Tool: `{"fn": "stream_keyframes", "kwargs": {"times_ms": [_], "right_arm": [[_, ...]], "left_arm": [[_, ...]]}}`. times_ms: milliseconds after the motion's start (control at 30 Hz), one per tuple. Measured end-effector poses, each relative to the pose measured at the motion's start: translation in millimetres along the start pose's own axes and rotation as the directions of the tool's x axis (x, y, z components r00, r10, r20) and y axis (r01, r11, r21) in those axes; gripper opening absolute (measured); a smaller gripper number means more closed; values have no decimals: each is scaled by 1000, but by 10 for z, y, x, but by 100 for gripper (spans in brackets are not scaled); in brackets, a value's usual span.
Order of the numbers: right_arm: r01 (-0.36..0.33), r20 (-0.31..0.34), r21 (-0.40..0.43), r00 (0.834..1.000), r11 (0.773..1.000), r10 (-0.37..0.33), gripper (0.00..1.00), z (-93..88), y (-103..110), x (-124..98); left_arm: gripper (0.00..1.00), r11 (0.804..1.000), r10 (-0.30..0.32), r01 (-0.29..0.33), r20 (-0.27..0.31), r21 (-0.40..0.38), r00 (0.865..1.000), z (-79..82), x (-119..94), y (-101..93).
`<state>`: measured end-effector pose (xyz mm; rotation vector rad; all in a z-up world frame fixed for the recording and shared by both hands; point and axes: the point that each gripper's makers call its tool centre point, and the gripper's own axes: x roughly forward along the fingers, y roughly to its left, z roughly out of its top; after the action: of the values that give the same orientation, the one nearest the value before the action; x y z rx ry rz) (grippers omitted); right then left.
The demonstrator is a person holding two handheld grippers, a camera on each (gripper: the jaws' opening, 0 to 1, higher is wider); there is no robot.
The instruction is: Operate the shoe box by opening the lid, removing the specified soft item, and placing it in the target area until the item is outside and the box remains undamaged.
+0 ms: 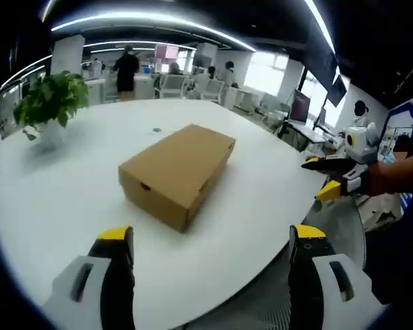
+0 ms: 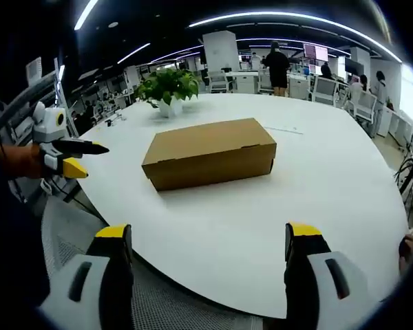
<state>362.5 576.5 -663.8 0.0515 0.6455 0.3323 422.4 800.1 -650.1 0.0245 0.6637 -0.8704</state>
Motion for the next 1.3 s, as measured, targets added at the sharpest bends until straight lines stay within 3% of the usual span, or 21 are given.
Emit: {"fn": "stream_keyframes", "kwargs": {"times_ms": [1300], "right_arm": [[-19, -12, -4, 1000, 1000, 19, 84, 9, 14, 57]], "left_arm": [[95, 1000, 2, -2, -5, -9, 1000, -9, 45, 43]]}}
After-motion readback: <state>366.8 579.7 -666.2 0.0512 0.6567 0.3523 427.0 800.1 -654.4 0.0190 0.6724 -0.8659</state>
